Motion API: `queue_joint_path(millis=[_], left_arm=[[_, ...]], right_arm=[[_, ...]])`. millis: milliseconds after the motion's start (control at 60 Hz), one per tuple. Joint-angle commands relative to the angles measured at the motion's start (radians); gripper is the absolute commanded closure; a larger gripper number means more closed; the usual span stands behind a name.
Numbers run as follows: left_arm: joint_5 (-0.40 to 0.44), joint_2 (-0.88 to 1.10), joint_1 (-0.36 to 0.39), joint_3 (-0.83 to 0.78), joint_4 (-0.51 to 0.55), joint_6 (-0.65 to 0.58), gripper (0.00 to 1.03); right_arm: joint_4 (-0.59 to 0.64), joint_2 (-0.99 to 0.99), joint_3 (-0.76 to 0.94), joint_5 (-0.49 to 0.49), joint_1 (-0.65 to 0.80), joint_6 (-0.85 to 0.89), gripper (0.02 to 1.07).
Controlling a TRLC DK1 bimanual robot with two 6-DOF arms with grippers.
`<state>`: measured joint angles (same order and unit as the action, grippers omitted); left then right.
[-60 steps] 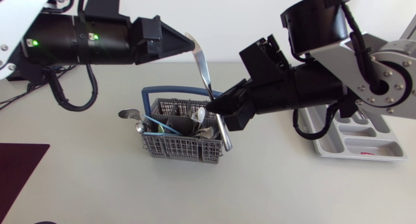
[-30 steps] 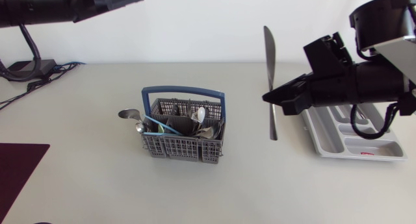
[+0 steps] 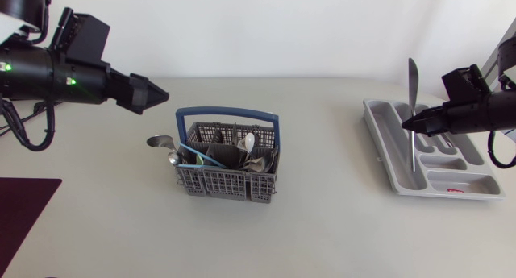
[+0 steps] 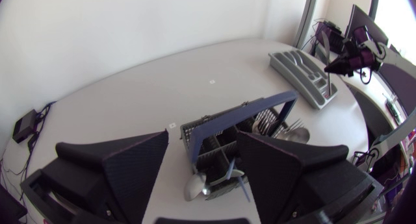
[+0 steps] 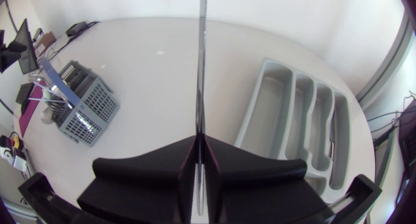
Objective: Sort the cutlery from the basket into the organizer compartments.
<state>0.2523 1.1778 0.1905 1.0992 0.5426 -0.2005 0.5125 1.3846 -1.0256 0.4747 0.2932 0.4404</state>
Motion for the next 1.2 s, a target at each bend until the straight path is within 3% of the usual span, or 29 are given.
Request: queue_joint_path(millis=[0,367,717,1183], left_arm=[[-0.016,-0.037,-0.008,-0.045,0.000,-0.073,0.31],[-0.056,-0.116,-0.010,-0.101,-0.001,-0.224,0.30],[-0.093,-0.144,-0.011,-0.133,0.011,-0.321,0.30],[-0.111,-0.142,-0.020,-0.130,0.036,-0.352,0.30]], right_arm=[[-0.025,0.083,-0.062,-0.001,0.061,0.043,0.97],[-0.074,0.390,-0.329,-0.114,0.236,0.064,0.97],[-0.120,0.619,-0.518,-0.200,0.308,0.060,0.97],[-0.042,0.755,-0.763,-0.237,0.353,0.055,0.97]])
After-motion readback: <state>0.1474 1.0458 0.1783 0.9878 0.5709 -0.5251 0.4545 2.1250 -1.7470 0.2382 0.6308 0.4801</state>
